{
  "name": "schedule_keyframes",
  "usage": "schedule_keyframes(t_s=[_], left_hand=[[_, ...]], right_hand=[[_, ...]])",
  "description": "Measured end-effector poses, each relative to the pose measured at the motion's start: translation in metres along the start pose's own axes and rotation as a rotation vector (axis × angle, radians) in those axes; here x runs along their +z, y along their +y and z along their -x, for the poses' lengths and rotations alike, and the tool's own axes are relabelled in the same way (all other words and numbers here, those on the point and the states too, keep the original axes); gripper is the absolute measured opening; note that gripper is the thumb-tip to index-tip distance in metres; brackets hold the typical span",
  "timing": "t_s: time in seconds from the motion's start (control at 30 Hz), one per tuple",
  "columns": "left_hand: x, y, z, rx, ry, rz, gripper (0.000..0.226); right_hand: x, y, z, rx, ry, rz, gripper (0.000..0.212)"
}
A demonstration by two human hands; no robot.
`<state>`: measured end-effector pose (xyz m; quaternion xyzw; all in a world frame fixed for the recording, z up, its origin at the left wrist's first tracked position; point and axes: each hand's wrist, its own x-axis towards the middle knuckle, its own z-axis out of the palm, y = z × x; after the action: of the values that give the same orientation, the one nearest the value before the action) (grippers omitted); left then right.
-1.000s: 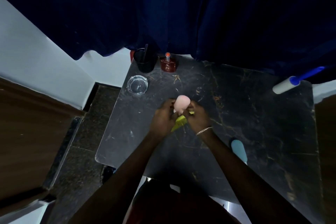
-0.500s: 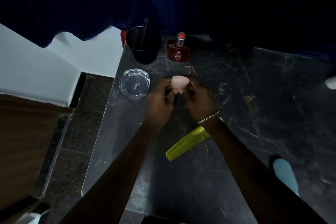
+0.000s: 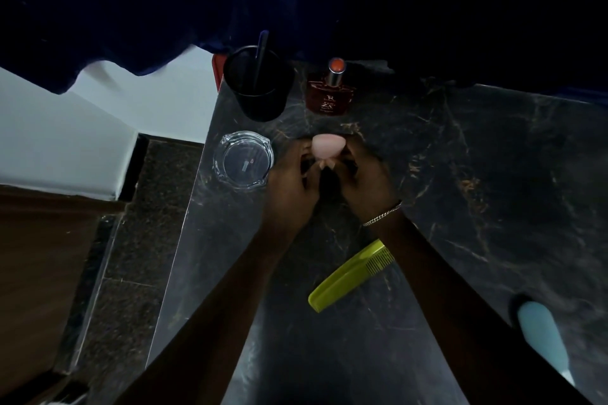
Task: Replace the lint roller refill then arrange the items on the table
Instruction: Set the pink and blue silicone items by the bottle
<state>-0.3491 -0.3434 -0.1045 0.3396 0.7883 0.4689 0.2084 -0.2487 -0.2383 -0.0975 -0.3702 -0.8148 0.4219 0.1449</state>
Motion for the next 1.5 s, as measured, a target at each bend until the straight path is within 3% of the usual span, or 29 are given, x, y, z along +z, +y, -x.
schedule_keyframes(t_s=[0.27, 0.4, 0.77, 1.07, 1.27, 1.37, 1.5], left_hand=[[-0.006, 0.006, 0.002, -0.039, -0.069, 0.011, 0.043], [-0.015, 0.017, 0.016, -0.005, -0.051, -0.098, 0.055], [-0.034, 0.069, 0.116, 0.327, -0.048, -0.561, 0.060], [0.026, 0.104, 0.196, 0.394, -0.147, -0.578, 0.059], [0.099, 0.121, 0.237, 0.453, -0.210, -0.593, 0.059], [0.133, 0.130, 0.248, 0.410, -0.247, -0.564, 0.060], [0.172, 0.148, 0.256, 0.145, -0.353, -0.408, 0.061]], right_hand=[[-0.006, -0.001, 0.005, 0.042, -0.038, -0.056, 0.056], [-0.014, -0.004, 0.022, 0.039, -0.008, -0.069, 0.063], [-0.079, -0.021, 0.145, -0.130, 0.011, 0.352, 0.061], [-0.147, 0.012, 0.237, -0.140, 0.043, 0.445, 0.058], [-0.191, 0.066, 0.282, 0.013, 0.092, 0.459, 0.055], [-0.208, 0.092, 0.296, 0.079, 0.112, 0.424, 0.053], [-0.222, 0.120, 0.303, 0.185, 0.098, 0.369, 0.049]])
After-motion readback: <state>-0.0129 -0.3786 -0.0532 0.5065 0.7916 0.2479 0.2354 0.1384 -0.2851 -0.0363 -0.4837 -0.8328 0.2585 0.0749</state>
